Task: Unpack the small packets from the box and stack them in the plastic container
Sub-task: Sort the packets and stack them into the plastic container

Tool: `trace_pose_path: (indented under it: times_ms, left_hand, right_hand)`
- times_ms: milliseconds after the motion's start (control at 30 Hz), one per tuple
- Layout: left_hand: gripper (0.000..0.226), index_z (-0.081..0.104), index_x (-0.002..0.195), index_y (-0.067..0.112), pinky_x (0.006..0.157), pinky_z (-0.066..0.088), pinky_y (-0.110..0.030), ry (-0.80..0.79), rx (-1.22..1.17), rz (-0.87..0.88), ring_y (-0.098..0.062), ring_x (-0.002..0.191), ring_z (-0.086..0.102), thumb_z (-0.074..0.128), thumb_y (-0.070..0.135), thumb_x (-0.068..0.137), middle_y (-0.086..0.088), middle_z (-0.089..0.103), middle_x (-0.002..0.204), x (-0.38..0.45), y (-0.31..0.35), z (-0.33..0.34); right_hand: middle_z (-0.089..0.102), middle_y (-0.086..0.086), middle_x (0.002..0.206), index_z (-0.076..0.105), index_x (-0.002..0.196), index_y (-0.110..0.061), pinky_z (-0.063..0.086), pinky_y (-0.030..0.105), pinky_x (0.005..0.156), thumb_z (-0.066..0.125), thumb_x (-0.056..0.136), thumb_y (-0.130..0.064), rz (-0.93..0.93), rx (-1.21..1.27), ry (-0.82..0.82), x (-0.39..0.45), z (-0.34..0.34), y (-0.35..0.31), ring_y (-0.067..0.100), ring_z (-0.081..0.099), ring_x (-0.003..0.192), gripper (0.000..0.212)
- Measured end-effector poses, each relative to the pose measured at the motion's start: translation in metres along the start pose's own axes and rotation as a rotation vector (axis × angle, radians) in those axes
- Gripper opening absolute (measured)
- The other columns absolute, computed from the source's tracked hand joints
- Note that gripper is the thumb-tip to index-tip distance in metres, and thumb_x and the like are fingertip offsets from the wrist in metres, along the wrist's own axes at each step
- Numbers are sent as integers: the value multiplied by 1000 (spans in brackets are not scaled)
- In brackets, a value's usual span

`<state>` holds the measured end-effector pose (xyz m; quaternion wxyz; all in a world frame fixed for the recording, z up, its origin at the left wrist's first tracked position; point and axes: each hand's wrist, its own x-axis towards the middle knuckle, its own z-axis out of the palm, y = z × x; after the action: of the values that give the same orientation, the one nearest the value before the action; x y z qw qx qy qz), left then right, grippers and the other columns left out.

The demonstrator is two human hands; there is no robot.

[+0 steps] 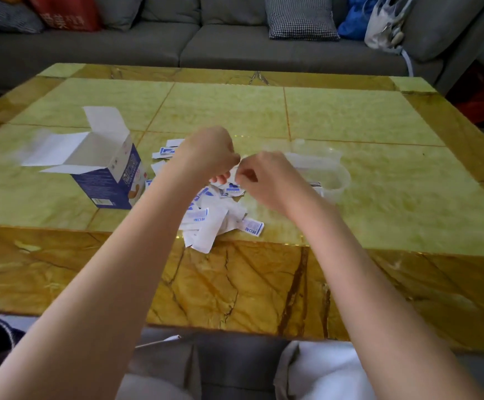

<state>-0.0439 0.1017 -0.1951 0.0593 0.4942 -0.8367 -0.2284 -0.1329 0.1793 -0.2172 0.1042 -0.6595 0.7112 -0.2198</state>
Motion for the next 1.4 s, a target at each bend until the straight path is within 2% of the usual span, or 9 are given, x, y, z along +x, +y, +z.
trace_pose_path:
  times_ms: [100, 200, 367, 600, 700, 900, 1067, 1267, 1400]
  left_hand:
    - [26, 64, 107, 6, 79, 45, -30, -66, 231, -67, -27, 102, 62, 57, 21, 88, -11, 66, 108, -18, -34, 11]
    - [36, 54, 121, 11, 92, 40, -33, -220, 362, -63, -29, 117, 50, 57, 25, 88, -11, 52, 126, -31, -61, 24]
    - [45, 48, 126, 20, 97, 38, -36, -216, 257, -11, -29, 121, 44, 63, 22, 85, -9, 41, 132, -37, -82, 24]
    - [40, 55, 118, 18, 81, 40, -26, -121, 143, 26, -18, 104, 51, 68, 15, 81, -5, 52, 123, -44, -93, 29]
    - [32, 58, 110, 14, 71, 39, -22, -46, -3, 13, -13, 90, 50, 69, 15, 80, -3, 59, 110, -46, -95, 31]
    - [8, 62, 89, 15, 60, 48, -20, 104, -408, -31, -10, 66, 56, 65, 21, 84, 4, 63, 77, -43, -95, 21]
    - [7, 62, 80, 27, 48, 47, -8, 60, -752, -55, -6, 63, 56, 65, 22, 85, 8, 64, 73, -45, -80, 15]
    - [9, 66, 92, 20, 45, 45, -7, 57, -769, -86, -6, 66, 59, 56, 20, 91, 6, 67, 79, -42, -79, 16]
    - [11, 65, 98, 16, 36, 38, -9, -63, -544, -78, 4, 50, 60, 57, 20, 90, 6, 70, 75, -42, -91, 14]
  right_hand:
    - [53, 8, 119, 61, 115, -16, 38, 30, 90, 52, 90, -22, -11, -73, -322, 1, 32, -11, 26, 49, 109, 27]
    - [21, -2, 152, 47, 132, -34, 29, 42, 108, 60, 85, -23, -25, -195, -520, 0, 48, -13, 30, 21, 136, 50]
    - [43, 1, 111, 69, 105, -17, 42, 31, 85, 57, 85, -6, -112, -180, -166, 4, 56, -12, 19, 40, 109, 26]
    - [61, 3, 88, 70, 94, -14, 43, 23, 65, 56, 90, -14, -64, -175, -217, 10, 51, -7, 19, 58, 81, 16]
    - [58, 4, 66, 56, 68, -13, 38, 25, 54, 61, 87, -14, 23, 82, -132, 8, 41, -8, 20, 58, 63, 19]
    - [68, 9, 79, 59, 86, -9, 44, 20, 46, 60, 88, -6, 357, 907, -128, 2, 34, -14, 15, 63, 52, 4]
    - [58, 4, 74, 63, 83, -14, 32, 19, 46, 66, 84, -10, 450, 1018, -110, 2, 38, -15, 9, 42, 52, 5]
    - [61, 5, 69, 63, 84, -13, 37, 25, 51, 62, 88, -18, 271, 506, -94, 2, 31, -10, 14, 50, 51, 6]
    - [44, 2, 57, 43, 68, -16, 30, 23, 50, 51, 94, -23, 103, 200, -30, -1, 25, -10, 26, 57, 59, 29]
